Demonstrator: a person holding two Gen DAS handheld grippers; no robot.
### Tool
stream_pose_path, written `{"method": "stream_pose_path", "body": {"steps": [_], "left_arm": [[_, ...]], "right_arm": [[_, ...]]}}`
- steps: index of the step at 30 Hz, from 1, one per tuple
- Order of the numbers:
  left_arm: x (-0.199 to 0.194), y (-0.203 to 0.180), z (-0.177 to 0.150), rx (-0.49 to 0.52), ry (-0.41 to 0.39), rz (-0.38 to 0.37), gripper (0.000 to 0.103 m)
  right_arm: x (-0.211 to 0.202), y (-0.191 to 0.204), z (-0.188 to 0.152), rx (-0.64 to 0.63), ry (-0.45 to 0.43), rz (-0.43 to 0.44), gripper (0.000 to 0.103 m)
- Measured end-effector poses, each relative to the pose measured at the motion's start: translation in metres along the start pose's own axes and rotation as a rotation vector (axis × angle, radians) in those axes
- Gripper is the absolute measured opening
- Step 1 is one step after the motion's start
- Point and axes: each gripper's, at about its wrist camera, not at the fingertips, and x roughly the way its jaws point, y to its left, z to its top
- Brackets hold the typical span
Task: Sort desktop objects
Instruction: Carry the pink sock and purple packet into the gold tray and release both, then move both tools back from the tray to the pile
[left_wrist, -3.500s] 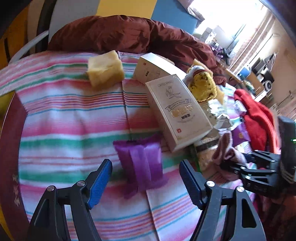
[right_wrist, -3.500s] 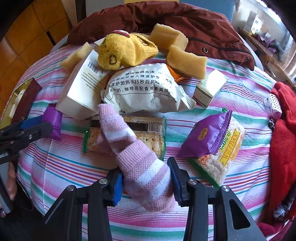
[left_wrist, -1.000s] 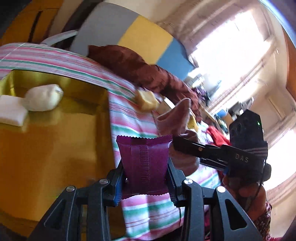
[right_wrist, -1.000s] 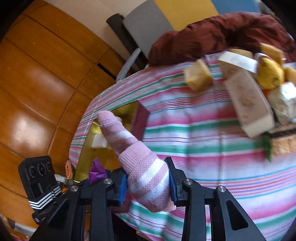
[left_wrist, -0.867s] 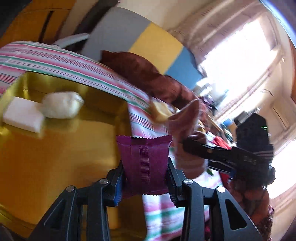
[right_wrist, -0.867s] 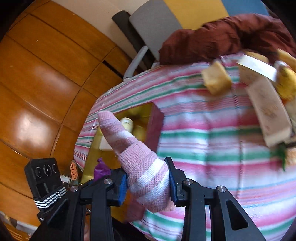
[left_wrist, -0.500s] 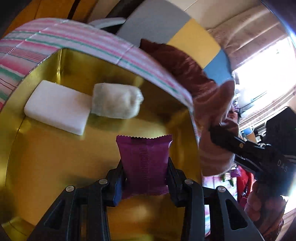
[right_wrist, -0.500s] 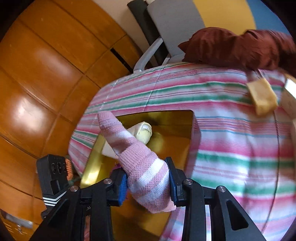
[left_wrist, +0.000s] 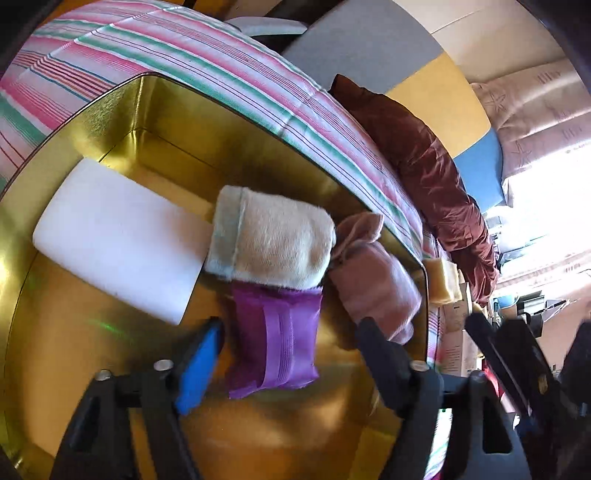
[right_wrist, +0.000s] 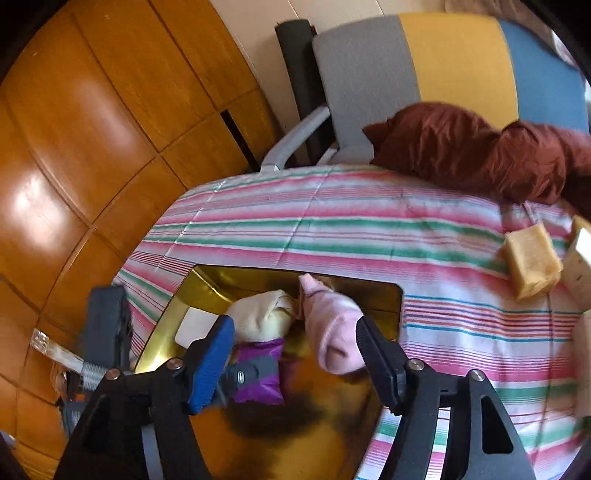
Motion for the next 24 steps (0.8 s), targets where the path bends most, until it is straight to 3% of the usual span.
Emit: {"method": "stream_pose_path", "body": {"steps": [4,9,11,16,24], "left_arm": [[-0.014,-0.005,-0.001,0.004,-0.038,-0.014,0.077],[-0.038,-0.017,-0.013,0.056,-0.131,0.132,0.077],[-0.041,-0.019,-0.020,0.062,-0.144,0.151,0.077],[-0.045,-0.027,-0.046,0.088,-0.167,0.144,0.077],[-0.042,-0.070,-0.084,0.201,-0.140,0.039,0.077]], "right_arm": [[-0.026,-0.006,-0.012,0.022,-0.078,0.023,0.083],[-0.050,-0.016,-0.027,0.032,-0.116,0.001,0.083],[-0.057,-0.020,-0.032,0.026,-0.120,0.004,0.083],[-0.069,-0.032,-0.048,0.008,-0.104,-0.011,0.083],[-0.096,-0.077,-0.072,0.033,-0.079,-0.078,0.083]]}}
